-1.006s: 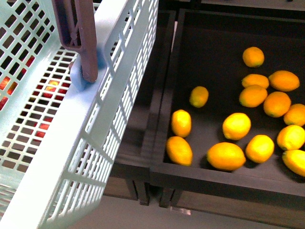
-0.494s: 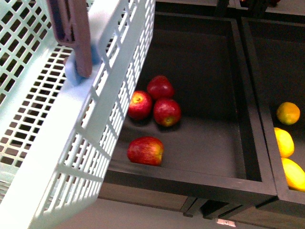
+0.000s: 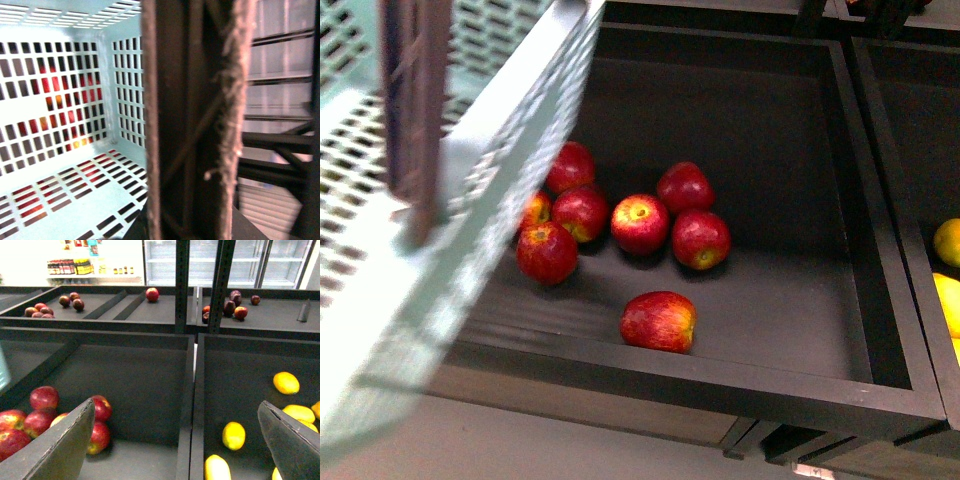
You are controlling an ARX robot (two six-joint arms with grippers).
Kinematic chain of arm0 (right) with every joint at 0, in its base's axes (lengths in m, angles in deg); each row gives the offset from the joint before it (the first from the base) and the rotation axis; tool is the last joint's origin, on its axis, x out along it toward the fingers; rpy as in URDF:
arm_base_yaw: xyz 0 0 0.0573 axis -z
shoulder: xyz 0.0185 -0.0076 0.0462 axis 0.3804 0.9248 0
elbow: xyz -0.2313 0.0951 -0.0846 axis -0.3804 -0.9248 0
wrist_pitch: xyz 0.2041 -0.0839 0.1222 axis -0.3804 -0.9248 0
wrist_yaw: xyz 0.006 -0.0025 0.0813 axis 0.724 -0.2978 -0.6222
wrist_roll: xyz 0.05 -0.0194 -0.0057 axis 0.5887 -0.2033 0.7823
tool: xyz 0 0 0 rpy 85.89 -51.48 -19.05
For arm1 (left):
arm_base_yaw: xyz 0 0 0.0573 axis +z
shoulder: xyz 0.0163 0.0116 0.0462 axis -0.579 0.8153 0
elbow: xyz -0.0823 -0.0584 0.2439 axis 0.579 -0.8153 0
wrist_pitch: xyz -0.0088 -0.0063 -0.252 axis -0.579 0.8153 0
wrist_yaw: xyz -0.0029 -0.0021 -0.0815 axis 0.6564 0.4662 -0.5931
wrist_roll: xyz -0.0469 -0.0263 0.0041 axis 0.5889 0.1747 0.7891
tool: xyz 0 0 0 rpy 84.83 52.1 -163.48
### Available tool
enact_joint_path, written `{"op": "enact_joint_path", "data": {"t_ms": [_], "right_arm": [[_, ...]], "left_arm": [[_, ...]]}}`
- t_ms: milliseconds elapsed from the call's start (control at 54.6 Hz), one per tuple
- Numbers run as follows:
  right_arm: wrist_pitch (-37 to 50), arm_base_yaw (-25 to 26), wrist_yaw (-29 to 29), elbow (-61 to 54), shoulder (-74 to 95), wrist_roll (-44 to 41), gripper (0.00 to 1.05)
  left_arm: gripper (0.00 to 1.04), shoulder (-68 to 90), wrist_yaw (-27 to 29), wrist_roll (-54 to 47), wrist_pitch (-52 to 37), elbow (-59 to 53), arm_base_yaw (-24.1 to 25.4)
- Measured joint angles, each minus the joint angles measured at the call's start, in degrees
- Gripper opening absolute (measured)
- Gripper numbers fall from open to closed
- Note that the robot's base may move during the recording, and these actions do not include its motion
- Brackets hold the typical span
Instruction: Pick lemon and mango into basket
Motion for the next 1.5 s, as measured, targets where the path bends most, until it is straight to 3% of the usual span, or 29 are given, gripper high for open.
{"op": "enact_joint_path", "data": {"t_ms": [91, 201, 348, 512, 604, 787, 1226, 1501], "right_arm": [[0.0, 0.0, 0.0, 0.0, 0.0, 0.0, 0.96], [0.0, 0.0, 0.1, 0.0, 0.0, 0.0, 0.96], [0.0, 0.0, 0.0, 0.0, 0.0, 0.0, 0.96], [0.0, 0.0, 0.1, 0.0, 0.0, 0.0, 0.96], [0.0, 0.0, 0.2, 0.0, 0.0, 0.0, 0.96], [0.0, 0.0, 0.2, 0.0, 0.0, 0.0, 0.96], [0.0, 0.0, 0.2, 0.0, 0.0, 0.0, 0.96], [-0.3, -0.2, 1.0, 0.1, 0.3, 0.3, 0.96]], "left_arm": [[0.05, 8.2, 3.8, -12.9, -0.7, 5.8, -0.5], [0.05, 18.1, 3.9, -18.1, -2.5, 13.6, -2.0], [0.05, 29.7, -1.2, -19.2, -2.1, 26.3, -5.9], [0.05, 43.7, -13.7, -18.5, 0.3, 45.0, -11.6], [0.05, 48.5, -18.0, -18.3, 1.9, 52.8, -15.0], [0.05, 52.5, -18.4, -16.9, 2.3, 61.5, -19.6], [0.05, 52.9, -18.5, -16.4, 1.9, 63.2, -24.6], [0.05, 52.9, -18.0, -16.3, 1.9, 63.2, -24.2]]}}
